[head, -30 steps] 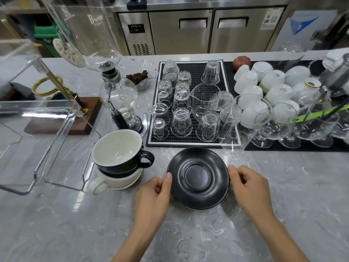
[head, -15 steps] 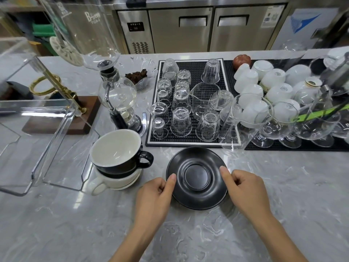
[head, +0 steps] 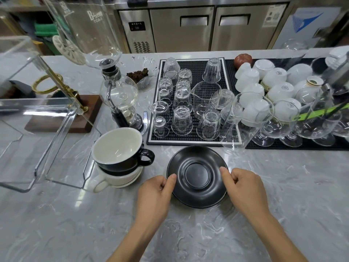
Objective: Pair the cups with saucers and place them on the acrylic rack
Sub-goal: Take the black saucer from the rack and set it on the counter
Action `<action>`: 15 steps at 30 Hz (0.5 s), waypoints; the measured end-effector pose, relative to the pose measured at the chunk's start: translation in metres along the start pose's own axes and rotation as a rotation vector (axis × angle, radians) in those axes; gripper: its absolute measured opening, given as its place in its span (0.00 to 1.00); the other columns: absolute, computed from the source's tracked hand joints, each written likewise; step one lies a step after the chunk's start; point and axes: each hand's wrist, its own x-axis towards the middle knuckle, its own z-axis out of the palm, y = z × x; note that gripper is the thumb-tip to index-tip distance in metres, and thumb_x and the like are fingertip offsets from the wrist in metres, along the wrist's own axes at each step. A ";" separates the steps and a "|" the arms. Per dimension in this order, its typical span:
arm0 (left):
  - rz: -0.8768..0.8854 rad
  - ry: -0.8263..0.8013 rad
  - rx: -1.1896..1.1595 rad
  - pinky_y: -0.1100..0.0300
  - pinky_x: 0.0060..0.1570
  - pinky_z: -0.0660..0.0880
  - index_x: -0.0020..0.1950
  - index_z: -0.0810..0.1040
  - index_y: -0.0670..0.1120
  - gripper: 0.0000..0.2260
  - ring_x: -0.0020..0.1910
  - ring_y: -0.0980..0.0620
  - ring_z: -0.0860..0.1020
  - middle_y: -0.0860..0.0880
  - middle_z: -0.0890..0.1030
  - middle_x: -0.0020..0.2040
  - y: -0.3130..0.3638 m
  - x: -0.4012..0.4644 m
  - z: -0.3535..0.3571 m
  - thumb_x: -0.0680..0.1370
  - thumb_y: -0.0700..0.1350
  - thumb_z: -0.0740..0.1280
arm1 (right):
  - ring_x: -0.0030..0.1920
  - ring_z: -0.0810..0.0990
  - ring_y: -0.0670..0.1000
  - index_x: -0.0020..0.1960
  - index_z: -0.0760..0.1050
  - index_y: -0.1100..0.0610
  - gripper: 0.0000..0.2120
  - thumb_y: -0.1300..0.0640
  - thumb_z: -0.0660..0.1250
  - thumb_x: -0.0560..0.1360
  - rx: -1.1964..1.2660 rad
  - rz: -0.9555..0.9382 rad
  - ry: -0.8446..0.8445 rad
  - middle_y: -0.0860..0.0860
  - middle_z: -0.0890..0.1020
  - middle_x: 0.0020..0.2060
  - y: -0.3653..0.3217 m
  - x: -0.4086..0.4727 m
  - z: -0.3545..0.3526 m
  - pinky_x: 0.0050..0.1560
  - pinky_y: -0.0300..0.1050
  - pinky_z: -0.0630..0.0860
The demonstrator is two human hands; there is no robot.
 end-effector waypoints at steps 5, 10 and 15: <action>-0.012 0.028 -0.039 0.62 0.27 0.63 0.27 0.64 0.48 0.25 0.23 0.56 0.63 0.54 0.66 0.22 0.000 -0.002 0.001 0.79 0.56 0.68 | 0.23 0.62 0.48 0.25 0.57 0.52 0.27 0.45 0.64 0.77 0.024 0.008 0.000 0.46 0.61 0.19 0.000 -0.003 0.002 0.26 0.44 0.61; -0.018 0.053 -0.109 0.63 0.26 0.61 0.28 0.66 0.51 0.23 0.24 0.57 0.62 0.55 0.65 0.22 0.002 -0.005 0.001 0.79 0.54 0.68 | 0.24 0.61 0.48 0.25 0.56 0.53 0.27 0.45 0.62 0.78 0.033 0.015 0.019 0.47 0.60 0.19 -0.005 -0.011 0.003 0.26 0.44 0.60; 0.029 0.075 -0.148 0.62 0.26 0.59 0.28 0.63 0.46 0.25 0.25 0.57 0.61 0.55 0.63 0.23 0.009 -0.009 -0.004 0.79 0.50 0.70 | 0.23 0.58 0.46 0.25 0.55 0.53 0.27 0.46 0.62 0.78 0.054 -0.023 0.060 0.47 0.59 0.19 -0.009 -0.019 -0.003 0.25 0.43 0.58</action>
